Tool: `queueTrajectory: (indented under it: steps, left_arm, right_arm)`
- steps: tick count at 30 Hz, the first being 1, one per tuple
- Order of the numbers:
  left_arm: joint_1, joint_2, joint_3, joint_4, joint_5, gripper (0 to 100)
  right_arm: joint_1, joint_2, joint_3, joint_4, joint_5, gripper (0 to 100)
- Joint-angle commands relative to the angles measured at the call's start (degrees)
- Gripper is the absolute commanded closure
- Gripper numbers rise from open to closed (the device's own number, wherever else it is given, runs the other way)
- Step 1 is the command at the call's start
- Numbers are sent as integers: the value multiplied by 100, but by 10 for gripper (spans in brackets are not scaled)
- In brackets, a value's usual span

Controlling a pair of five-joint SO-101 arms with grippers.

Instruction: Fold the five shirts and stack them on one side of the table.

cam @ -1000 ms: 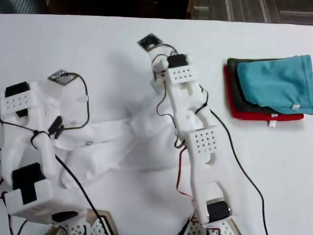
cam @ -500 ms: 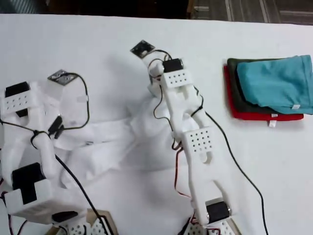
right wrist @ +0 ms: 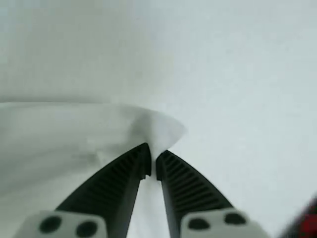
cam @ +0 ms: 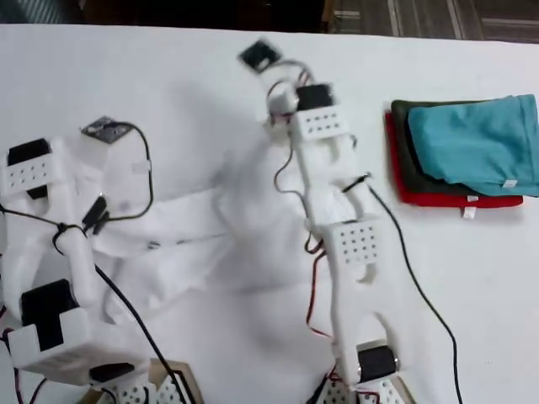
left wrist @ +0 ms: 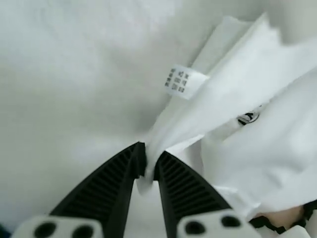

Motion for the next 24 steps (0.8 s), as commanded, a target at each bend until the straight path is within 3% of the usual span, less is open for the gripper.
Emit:
queueTrajectory:
  steps: [1,10,13,16,20,24]
  left_arm:
    - [211,-141,-769,334,378,974]
    - [747,-141,-3591,1776,545,974]
    - [721,-149,-4286,1864,554,974]
    - [668,-114,-4119,1864,545,974]
    - [624,-97,-2932,1644,492,974]
    - [413,-97,-1525,1011,492,974]
  right_arm:
    - [233,-1059,-114,31,-97,979]
    - [242,-2615,-114,110,-70,979]
    - [224,-3020,-44,154,-88,979]
    - [127,-2905,334,215,-132,978]
    - [-110,-2202,967,-295,-826,961]
    - [-514,-1130,1081,-1165,-1371,804]
